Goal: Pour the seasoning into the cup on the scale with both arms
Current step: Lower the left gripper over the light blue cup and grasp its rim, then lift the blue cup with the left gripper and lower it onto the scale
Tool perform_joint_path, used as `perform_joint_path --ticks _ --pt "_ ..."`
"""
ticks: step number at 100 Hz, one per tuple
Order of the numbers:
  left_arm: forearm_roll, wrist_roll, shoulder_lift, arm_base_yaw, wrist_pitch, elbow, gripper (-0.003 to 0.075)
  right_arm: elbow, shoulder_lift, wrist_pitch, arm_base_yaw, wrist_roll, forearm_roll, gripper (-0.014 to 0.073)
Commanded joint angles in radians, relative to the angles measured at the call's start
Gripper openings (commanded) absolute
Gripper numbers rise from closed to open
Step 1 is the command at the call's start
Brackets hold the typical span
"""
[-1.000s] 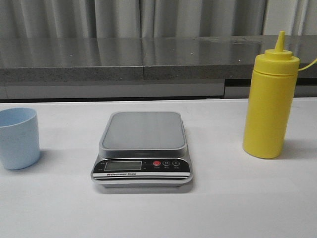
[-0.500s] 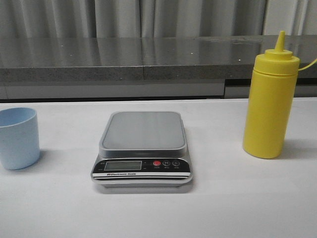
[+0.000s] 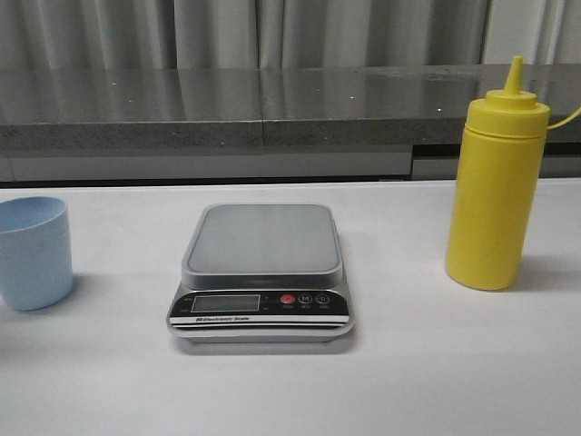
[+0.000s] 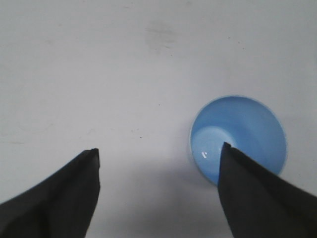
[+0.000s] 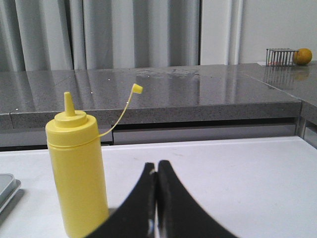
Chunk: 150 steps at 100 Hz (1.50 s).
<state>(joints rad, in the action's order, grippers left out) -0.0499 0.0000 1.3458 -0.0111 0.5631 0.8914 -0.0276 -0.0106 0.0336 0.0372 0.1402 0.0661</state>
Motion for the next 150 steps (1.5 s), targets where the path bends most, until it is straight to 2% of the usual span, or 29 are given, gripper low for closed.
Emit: perform_joint_path --ticks 1,73,82,104,120,123,150 --pt "-0.005 0.000 0.027 -0.024 -0.048 0.051 0.0492 0.018 -0.023 0.076 0.007 -0.006 0.007 -0.0069" --pt "-0.005 0.000 0.289 -0.050 -0.133 0.078 0.0489 0.018 -0.023 0.076 0.007 -0.006 0.007 -0.0069" --pt "-0.005 0.000 0.310 -0.050 -0.139 0.078 0.0429 0.018 -0.023 0.076 0.007 -0.006 0.007 -0.0069" --pt "-0.005 0.000 0.334 -0.050 -0.141 0.078 0.0155 0.018 -0.023 0.076 0.007 -0.006 0.007 -0.0069" --pt "-0.005 0.000 0.334 -0.050 -0.149 0.078 -0.0003 0.018 -0.023 0.076 0.007 -0.006 0.007 -0.0069" --pt "-0.005 0.000 0.334 -0.050 -0.151 0.078 -0.0021 0.018 -0.023 0.076 0.007 -0.006 0.007 -0.0069" --pt "-0.039 0.000 0.316 -0.066 -0.121 0.115 -0.0020 0.018 -0.023 0.076 0.007 -0.006 0.007 -0.0069"
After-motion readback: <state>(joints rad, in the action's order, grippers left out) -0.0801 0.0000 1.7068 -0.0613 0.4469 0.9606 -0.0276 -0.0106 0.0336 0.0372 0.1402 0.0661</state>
